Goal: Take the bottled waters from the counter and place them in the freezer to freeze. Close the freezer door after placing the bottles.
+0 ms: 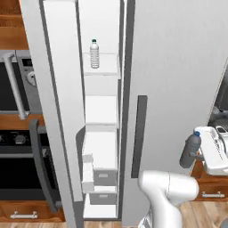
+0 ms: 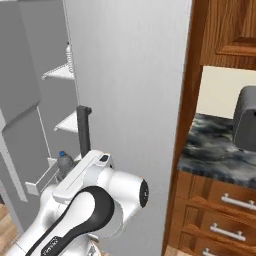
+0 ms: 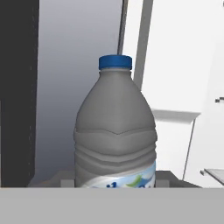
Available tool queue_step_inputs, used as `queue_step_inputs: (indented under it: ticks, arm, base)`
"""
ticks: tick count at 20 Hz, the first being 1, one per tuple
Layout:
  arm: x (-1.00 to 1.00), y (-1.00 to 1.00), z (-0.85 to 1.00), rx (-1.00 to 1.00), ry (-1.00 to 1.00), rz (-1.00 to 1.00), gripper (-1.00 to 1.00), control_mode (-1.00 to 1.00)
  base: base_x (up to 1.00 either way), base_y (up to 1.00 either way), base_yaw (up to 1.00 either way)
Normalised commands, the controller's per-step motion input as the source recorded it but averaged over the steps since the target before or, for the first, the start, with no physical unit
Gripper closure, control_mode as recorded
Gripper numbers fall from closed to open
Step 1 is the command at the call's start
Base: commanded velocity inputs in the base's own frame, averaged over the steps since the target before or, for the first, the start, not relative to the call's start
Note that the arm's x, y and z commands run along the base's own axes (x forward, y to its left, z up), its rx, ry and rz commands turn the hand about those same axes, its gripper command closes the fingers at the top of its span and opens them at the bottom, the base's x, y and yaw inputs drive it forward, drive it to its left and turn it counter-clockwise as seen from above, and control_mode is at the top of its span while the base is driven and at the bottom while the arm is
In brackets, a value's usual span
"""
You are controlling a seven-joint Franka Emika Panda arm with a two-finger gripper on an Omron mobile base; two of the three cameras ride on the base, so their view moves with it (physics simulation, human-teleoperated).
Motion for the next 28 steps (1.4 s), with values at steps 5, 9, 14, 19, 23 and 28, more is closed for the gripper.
queue_step_inputs:
  ticks: [5,9,14,19,23,28]
  arm:
    - [0.0,0.0,0.0,0.0,0.0,0.0,1.0,1.0]
    - [0.0,0.0,0.0,0.0,0.0,0.0,1.0,1.0]
    - [0.0,0.0,0.0,0.0,0.0,0.0,1.0,1.0]
    - [0.0,0.0,0.0,0.0,0.0,0.0,1.0,1.0]
    - [0.0,0.0,0.0,0.0,0.0,0.0,1.0,1.0]
    - [0.0,0.0,0.0,0.0,0.0,0.0,1.0,1.0]
  base:
    - [0.08,0.62,0.0]
    - [0.42,0.65,0.0]
    - [0.22,0.18,0.0]
    - [0.03,-0.04,0.0]
    - [0.01,0.1,0.0]
    - [0.0,0.01,0.0]
